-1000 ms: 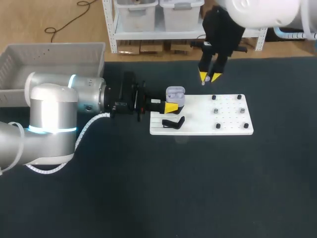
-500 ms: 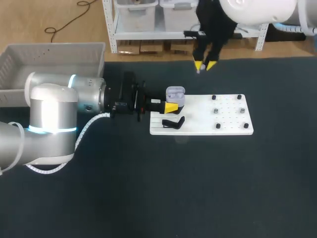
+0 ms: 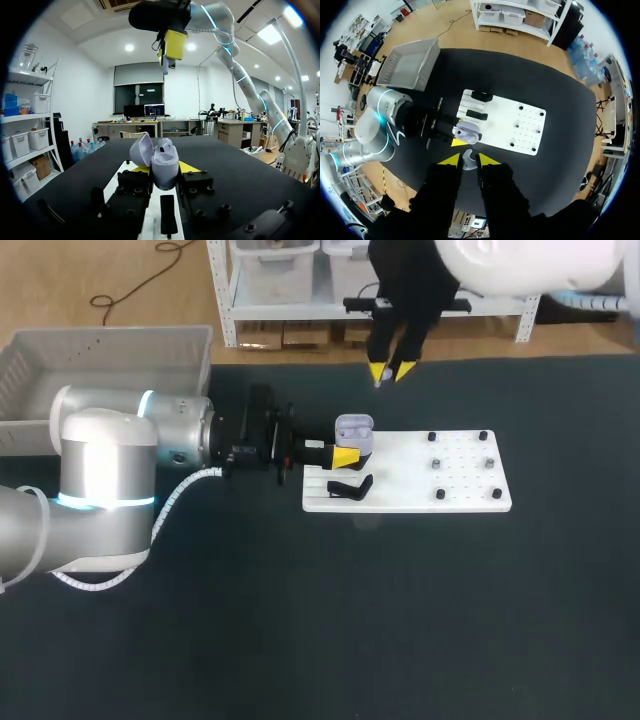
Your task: Pick up each earbud case from the left stands, insert the matching earbuds, close the lid, and place the case in the box.
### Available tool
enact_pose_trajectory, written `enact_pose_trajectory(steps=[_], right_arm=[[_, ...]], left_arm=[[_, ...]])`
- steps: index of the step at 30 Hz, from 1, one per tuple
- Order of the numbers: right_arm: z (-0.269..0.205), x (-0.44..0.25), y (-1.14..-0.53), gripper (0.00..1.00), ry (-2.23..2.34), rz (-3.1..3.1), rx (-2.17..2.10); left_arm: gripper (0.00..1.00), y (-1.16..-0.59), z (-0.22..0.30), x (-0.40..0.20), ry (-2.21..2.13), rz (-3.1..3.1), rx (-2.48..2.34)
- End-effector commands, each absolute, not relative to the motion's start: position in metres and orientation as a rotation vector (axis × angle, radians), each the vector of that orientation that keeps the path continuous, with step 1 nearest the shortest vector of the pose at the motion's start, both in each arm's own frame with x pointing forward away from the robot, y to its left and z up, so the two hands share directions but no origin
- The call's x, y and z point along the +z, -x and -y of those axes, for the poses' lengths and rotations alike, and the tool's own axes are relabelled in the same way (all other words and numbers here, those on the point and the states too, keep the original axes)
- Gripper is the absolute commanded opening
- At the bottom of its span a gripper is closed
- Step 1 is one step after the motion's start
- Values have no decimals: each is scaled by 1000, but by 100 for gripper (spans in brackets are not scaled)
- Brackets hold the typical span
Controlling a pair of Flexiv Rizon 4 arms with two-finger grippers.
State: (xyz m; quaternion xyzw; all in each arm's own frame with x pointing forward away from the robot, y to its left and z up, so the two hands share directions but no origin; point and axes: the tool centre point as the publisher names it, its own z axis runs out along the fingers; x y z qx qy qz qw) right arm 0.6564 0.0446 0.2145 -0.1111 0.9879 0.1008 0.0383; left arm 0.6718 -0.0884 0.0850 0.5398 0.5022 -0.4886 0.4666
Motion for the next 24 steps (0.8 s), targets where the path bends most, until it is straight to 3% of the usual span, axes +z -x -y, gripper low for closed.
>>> enact_pose_trajectory(steps=[1, 24], right_arm=[[-50, 206, -648, 0, 318, -2977, 300], [-83, 158, -650, 0, 322, -3013, 319]], left_arm=[[0, -670, 88, 85, -1321, -1232, -1194], [0, -670, 88, 85, -1321, -1232, -1194]])
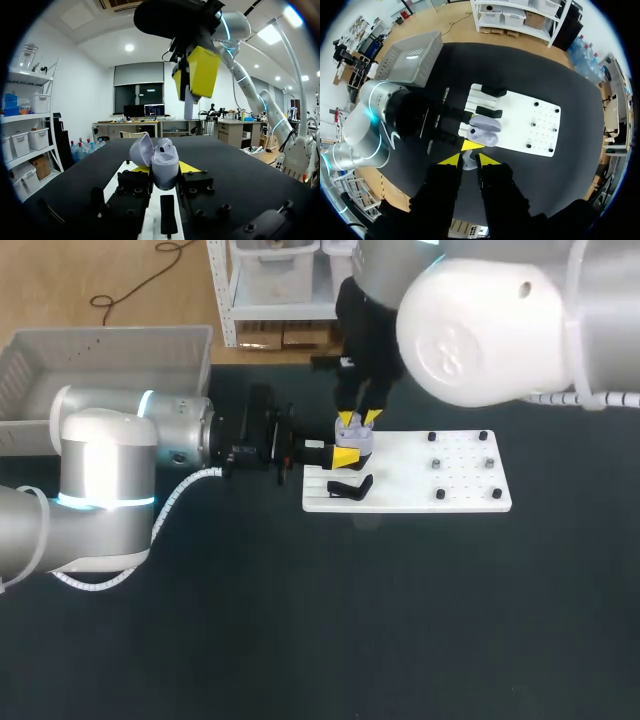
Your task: Pick up each earbud case from the left stands, insert the matching earbuds, close the lid, and place the case in the box.
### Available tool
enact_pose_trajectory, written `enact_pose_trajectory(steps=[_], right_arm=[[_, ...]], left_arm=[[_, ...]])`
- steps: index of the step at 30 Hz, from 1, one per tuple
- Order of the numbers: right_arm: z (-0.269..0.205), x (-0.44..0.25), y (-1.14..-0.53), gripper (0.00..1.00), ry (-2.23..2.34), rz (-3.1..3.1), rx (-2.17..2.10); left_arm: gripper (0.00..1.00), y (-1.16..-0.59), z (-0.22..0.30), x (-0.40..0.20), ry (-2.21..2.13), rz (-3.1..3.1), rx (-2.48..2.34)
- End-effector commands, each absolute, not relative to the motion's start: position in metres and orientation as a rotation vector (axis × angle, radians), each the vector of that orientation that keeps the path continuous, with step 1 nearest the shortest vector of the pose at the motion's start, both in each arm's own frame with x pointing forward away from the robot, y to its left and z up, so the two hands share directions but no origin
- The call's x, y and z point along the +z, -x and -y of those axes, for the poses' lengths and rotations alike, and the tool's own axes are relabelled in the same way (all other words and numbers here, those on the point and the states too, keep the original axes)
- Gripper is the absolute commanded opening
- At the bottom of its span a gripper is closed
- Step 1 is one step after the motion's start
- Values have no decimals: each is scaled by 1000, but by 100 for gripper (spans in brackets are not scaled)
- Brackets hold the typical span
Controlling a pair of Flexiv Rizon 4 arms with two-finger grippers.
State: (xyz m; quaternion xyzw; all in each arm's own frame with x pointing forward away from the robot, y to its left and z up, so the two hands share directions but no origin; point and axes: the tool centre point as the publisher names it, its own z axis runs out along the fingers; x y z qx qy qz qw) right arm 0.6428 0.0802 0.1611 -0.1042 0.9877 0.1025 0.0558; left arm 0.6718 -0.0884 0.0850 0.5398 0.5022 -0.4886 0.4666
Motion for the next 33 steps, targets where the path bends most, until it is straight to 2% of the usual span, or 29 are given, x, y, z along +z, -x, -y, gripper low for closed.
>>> enact_pose_trajectory(steps=[1, 33], right_arm=[[-83, 158, -650, 0, 322, -3013, 319], [-78, 147, -665, 0, 333, -3020, 304]], left_arm=[[0, -670, 88, 85, -1321, -1232, -1194], [0, -670, 88, 85, -1321, -1232, -1194]])
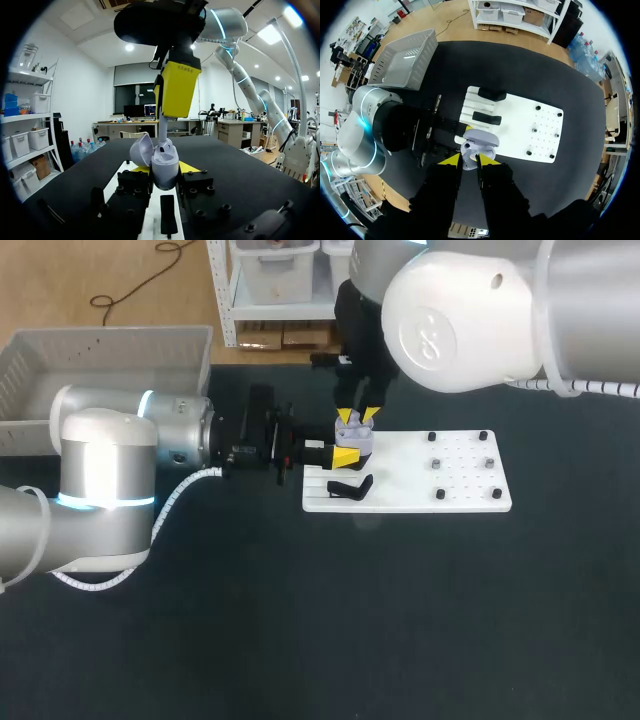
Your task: Pick up each earbud case from the left stands, insert the matching earbuds, close the lid, and place the case in the box.
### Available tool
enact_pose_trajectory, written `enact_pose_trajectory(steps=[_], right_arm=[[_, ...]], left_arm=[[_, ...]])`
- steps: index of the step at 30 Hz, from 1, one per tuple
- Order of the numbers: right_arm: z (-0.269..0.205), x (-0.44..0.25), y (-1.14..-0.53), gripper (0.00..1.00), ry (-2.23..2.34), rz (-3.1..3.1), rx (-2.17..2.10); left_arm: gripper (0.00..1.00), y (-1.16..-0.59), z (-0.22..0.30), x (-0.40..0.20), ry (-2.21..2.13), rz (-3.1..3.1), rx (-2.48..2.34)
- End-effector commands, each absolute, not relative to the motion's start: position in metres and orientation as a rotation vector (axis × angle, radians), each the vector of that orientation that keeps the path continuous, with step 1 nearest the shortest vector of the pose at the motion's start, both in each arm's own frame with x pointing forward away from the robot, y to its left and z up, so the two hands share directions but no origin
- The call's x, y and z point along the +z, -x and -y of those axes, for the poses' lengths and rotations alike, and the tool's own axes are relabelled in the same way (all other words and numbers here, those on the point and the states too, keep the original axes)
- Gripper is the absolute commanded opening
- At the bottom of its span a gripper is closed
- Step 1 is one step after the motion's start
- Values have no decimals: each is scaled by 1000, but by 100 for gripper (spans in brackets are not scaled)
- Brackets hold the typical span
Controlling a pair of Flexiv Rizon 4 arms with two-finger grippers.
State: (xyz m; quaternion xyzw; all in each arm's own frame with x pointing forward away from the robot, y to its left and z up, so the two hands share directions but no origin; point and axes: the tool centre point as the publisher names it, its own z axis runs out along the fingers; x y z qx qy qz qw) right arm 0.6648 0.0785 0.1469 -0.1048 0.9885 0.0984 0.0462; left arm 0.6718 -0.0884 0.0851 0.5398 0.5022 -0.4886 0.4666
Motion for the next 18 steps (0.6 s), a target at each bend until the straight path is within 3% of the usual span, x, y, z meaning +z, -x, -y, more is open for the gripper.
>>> enact_pose_trajectory(steps=[1, 18], right_arm=[[-78, 146, -665, 0, 341, -3021, 303], [-81, 138, -665, 0, 409, -3049, 308]], left_arm=[[0, -670, 88, 85, -1321, -1232, -1194], [0, -670, 88, 85, -1321, -1232, -1194]])
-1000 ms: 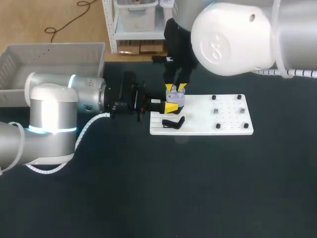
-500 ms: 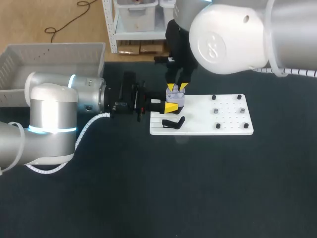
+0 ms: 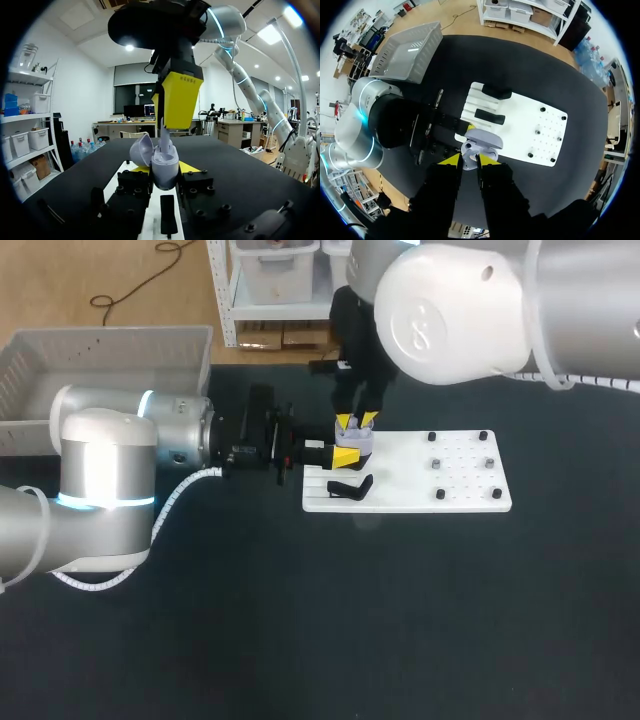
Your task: Pick up each earbud case from the left stands, insert the matching earbuds, close the lid, and place the case in the box.
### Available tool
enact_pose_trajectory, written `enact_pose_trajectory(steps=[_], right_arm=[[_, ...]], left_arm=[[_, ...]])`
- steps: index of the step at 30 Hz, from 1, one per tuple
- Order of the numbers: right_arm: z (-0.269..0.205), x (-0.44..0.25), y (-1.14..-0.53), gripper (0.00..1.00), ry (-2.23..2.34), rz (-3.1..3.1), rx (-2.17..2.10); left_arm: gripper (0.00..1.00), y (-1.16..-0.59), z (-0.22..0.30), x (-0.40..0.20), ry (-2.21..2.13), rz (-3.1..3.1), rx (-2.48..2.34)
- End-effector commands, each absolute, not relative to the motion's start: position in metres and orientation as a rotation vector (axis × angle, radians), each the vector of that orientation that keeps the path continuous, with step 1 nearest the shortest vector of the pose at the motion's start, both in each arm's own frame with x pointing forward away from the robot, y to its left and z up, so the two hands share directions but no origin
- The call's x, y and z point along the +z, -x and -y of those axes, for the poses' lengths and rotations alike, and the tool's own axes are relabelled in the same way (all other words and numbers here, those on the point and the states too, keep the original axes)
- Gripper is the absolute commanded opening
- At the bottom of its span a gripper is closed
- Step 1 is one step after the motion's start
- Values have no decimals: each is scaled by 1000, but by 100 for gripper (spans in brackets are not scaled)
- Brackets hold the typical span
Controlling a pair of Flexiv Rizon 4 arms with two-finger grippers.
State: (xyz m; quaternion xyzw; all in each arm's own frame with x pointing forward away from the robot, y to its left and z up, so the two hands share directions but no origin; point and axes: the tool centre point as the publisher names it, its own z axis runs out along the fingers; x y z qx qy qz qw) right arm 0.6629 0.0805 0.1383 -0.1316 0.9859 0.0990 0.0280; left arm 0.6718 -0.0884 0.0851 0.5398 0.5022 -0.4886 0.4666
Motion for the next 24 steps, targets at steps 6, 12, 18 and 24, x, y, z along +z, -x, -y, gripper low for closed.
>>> enact_pose_trajectory(steps=[6, 12, 18, 24], right_arm=[[-81, 137, -666, 0, 423, -3058, 309], [-81, 134, -668, 0, 425, -3068, 310], [-81, 133, -669, 0, 426, -3075, 307], [-81, 130, -669, 0, 425, -3083, 301]], left_arm=[[0, -670, 88, 85, -1321, -1232, -1194], [0, -670, 88, 85, -1321, -1232, -1194], [0, -670, 88, 85, -1321, -1232, -1194], [0, -670, 88, 85, -1321, -1232, -1194]])
